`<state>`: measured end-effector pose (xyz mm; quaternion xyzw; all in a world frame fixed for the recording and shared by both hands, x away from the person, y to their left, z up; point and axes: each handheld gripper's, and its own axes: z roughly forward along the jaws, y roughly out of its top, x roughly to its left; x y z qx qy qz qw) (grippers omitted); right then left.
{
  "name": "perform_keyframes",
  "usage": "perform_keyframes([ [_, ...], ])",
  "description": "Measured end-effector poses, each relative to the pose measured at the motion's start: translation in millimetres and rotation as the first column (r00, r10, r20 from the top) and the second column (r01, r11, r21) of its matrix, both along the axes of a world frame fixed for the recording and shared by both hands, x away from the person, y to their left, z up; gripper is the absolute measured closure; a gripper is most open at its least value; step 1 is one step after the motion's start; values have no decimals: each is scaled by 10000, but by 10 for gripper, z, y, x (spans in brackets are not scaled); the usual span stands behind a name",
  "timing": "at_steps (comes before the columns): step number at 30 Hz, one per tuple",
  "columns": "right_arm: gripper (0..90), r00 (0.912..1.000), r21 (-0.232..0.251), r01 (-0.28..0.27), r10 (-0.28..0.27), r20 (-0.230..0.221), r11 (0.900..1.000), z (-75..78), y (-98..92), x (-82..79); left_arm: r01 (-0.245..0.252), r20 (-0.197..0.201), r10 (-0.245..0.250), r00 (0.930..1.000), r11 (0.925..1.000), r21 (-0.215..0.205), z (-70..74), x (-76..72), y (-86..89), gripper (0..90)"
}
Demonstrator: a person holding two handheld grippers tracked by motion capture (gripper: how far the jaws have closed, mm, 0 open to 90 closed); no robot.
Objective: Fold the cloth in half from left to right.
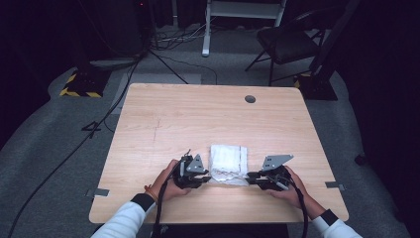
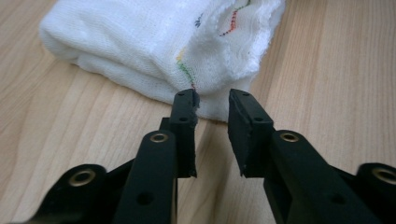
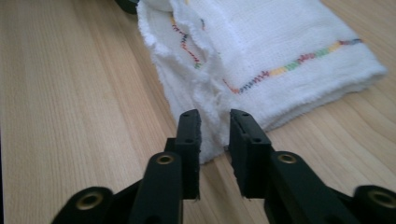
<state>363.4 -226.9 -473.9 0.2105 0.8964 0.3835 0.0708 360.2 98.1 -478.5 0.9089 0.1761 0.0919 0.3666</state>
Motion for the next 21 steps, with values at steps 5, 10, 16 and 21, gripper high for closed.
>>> perform_keyframes([
  [5,567,9950,313,883,-896,445,9956,79,-127,46,-690,254,703,9972,9963,-511,105,72,39,560],
  [10,481,9913,415,1179,-1201,548,9922,129,-58,202,-1088,276,1108,9935,9918,-674,162,251,-84,449],
  [16,412,9873,236,1506,-1516,482,9883,108,122,414,-753,188,761,9969,9963,-413,134,362,-386,323],
  [21,389,9963,-292,772,-760,398,9966,4,275,352,-319,357,297,9989,9976,618,17,287,-484,271],
])
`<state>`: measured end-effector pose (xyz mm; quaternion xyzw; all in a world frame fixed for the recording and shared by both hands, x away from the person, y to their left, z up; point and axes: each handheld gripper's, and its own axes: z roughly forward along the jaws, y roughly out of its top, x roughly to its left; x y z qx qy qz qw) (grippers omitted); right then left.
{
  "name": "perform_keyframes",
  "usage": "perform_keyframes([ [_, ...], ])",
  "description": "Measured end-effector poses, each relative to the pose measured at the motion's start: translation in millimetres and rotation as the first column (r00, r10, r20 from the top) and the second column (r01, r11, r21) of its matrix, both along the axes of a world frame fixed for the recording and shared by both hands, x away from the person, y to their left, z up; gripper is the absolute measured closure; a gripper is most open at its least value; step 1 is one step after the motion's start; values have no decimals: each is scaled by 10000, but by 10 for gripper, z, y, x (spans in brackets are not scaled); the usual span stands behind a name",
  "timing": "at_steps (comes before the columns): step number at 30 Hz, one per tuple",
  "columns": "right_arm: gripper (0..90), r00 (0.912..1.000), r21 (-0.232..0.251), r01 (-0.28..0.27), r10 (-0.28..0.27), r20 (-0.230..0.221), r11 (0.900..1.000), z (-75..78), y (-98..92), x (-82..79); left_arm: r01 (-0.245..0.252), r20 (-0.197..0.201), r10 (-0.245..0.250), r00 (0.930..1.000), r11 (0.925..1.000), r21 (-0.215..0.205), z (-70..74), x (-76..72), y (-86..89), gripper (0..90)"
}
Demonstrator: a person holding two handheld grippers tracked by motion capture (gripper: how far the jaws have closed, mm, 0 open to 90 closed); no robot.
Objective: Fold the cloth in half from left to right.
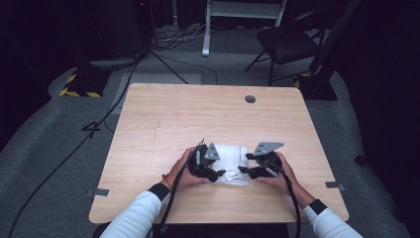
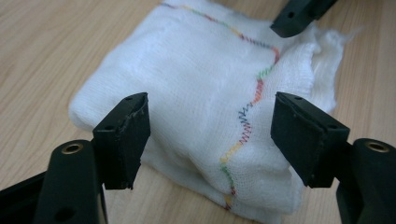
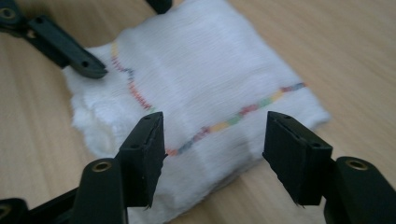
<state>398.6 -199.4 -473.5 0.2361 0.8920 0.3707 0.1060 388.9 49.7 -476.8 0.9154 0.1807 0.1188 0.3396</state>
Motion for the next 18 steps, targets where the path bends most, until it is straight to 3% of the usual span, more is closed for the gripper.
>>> perform_keyframes([
  [7,400,9988,-491,-486,488,31,9976,-101,2,-162,-205,8,205,9998,9998,32,-86,-110,48,258],
  [11,399,9985,-544,-440,456,298,9976,-114,-31,-222,-336,-231,330,9992,9991,-251,-114,-152,80,258],
  [12,400,9983,-575,-430,451,373,9974,-115,-34,-239,-233,-412,227,9989,9996,-132,-112,-158,87,245],
  [14,401,9977,-649,-394,428,523,9971,-111,-40,-274,-85,-179,87,9998,9999,121,-105,-229,92,208],
  [18,387,9982,-450,-470,486,364,9979,-85,-95,-335,20,-92,-22,10000,9999,-168,-41,-335,145,201],
])
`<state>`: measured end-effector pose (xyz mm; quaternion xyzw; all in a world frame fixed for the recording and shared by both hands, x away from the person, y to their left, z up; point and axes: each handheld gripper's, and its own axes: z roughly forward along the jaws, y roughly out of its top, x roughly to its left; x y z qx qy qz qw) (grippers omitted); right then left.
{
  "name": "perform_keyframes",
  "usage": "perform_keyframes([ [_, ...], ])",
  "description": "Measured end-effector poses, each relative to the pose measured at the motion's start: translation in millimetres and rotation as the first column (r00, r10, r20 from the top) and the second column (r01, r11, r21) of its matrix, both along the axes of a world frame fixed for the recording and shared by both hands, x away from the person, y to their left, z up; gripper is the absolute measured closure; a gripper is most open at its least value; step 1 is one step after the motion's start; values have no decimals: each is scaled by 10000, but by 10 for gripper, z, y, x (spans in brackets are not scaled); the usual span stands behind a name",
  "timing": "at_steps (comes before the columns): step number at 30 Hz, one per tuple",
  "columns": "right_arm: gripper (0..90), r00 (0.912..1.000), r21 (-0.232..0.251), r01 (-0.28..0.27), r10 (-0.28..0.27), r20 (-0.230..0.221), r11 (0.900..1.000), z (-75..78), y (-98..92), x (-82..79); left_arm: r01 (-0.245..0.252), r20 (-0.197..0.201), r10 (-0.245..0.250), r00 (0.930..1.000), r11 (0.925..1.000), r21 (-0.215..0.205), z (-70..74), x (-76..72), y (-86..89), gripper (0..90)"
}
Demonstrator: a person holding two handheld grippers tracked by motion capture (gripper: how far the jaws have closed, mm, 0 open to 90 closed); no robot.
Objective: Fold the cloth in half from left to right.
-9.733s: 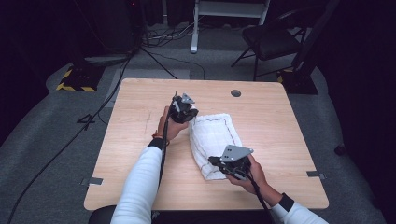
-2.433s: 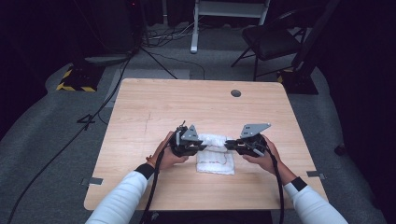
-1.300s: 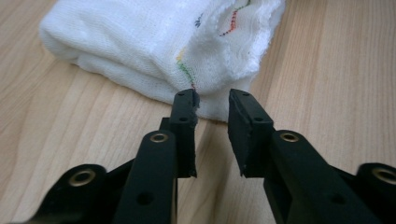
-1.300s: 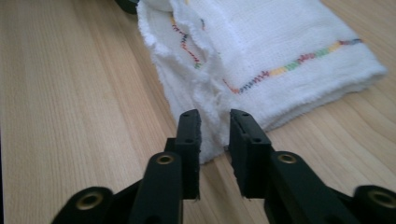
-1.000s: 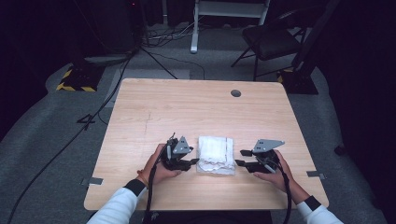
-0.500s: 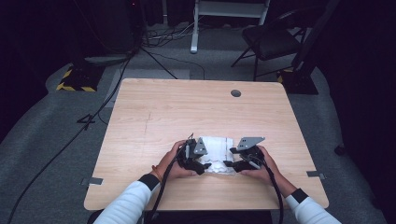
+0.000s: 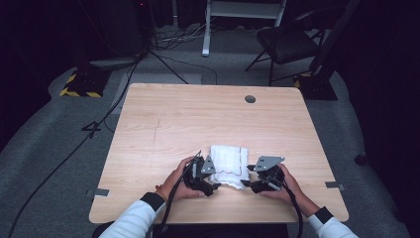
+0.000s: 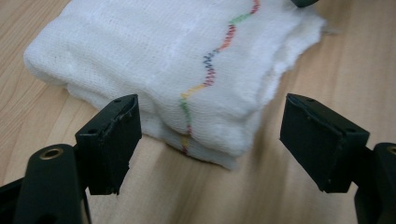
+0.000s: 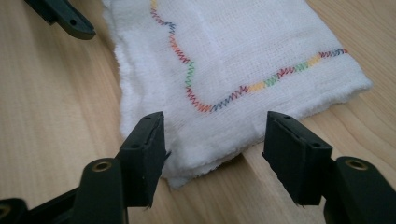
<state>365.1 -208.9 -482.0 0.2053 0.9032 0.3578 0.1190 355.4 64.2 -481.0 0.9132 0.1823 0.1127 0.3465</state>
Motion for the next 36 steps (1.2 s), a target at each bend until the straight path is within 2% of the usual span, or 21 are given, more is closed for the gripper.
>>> perform_keyframes([
  [3,373,9999,383,-1,6,-119,9993,38,-53,-36,-51,25,52,10000,9999,-152,12,-50,108,198],
  [8,353,10000,805,-18,18,4,9967,82,-23,-30,-436,-64,436,9990,9990,66,-31,-36,305,192],
  [10,350,9999,1003,-127,124,33,9949,98,10,-23,-558,238,545,9982,9967,591,-48,-23,376,192],
  [11,348,9998,1002,-191,184,80,9948,104,32,-20,-594,346,571,9978,9958,701,-62,-12,410,192],
  [15,336,9998,787,-50,36,170,9969,79,119,28,-744,118,737,9972,9944,745,-103,22,521,191],
  [20,305,10000,447,86,-86,-19,9990,-31,182,100,-885,-50,890,9960,9945,566,-102,2,644,181],
  [22,291,9999,333,99,-97,-50,9994,-60,201,118,-876,-375,894,9953,9950,473,-123,-4,704,180],
  [24,275,9998,297,113,-109,-136,9995,-78,206,143,-867,-890,886,9921,9959,243,-141,4,769,177],
  [26,270,9993,346,139,-127,-337,9993,-94,206,179,-832,-1092,832,9905,9965,50,-159,7,833,176],
  [31,278,9992,179,47,-40,-404,9998,-91,224,221,-946,-786,901,9928,9939,-558,-222,-42,971,170],
  [36,283,9991,228,26,-16,-424,9997,-97,209,264,-1323,-756,1279,9889,9896,-571,-224,-115,1068,170],
])
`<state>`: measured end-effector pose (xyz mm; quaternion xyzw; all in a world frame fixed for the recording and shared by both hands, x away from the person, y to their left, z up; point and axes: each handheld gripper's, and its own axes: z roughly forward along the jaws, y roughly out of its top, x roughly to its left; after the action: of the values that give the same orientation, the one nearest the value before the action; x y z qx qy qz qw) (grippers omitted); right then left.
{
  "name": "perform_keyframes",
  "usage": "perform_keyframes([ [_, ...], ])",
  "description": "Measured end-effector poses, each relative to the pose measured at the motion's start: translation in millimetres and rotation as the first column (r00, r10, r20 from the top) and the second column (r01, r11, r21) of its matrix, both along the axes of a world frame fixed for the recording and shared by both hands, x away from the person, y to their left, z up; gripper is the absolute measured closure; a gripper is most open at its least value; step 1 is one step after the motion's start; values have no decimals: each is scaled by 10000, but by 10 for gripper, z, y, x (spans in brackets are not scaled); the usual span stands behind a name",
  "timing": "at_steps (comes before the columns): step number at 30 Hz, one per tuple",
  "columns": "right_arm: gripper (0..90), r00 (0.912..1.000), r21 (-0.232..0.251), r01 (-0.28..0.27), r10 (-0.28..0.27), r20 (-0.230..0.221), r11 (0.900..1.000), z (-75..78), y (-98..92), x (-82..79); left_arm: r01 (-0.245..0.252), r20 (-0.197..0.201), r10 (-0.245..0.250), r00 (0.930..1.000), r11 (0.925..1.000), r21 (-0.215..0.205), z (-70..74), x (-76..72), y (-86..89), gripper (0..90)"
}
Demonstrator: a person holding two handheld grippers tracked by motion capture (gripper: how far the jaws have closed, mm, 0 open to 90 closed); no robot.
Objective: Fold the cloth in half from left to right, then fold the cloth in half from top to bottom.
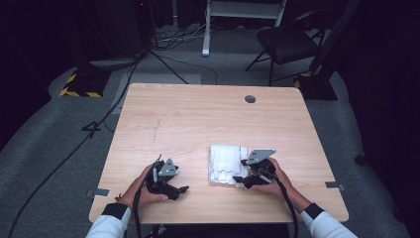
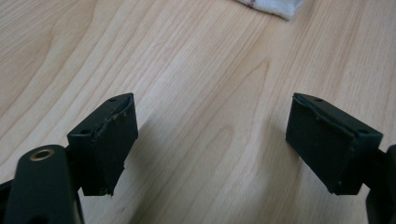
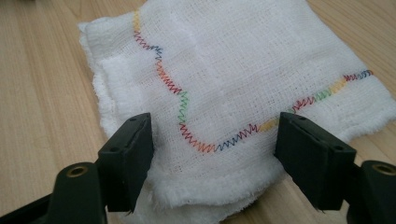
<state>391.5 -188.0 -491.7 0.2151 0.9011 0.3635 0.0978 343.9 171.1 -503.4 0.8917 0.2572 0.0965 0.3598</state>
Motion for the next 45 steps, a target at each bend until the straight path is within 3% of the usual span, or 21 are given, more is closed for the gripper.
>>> perform_keyframes([
  [14,297,9999,-60,-140,140,-96,9999,12,-16,303,-100,-42,100,9999,9999,55,-3,28,45,133],
  [31,297,9998,298,184,-184,28,9994,-21,123,777,-72,-58,73,10000,10000,65,-3,38,44,127],
  [35,292,9997,233,236,-238,112,9994,-20,145,795,-98,-43,99,9999,9999,70,-3,35,43,128],
  [40,269,9984,-349,444,-431,367,9984,41,202,760,-194,-42,194,9998,9998,63,-3,23,47,129],
  [45,277,9975,-567,474,-443,547,9973,93,215,723,-194,-33,194,9998,9998,56,-4,24,47,129],
])
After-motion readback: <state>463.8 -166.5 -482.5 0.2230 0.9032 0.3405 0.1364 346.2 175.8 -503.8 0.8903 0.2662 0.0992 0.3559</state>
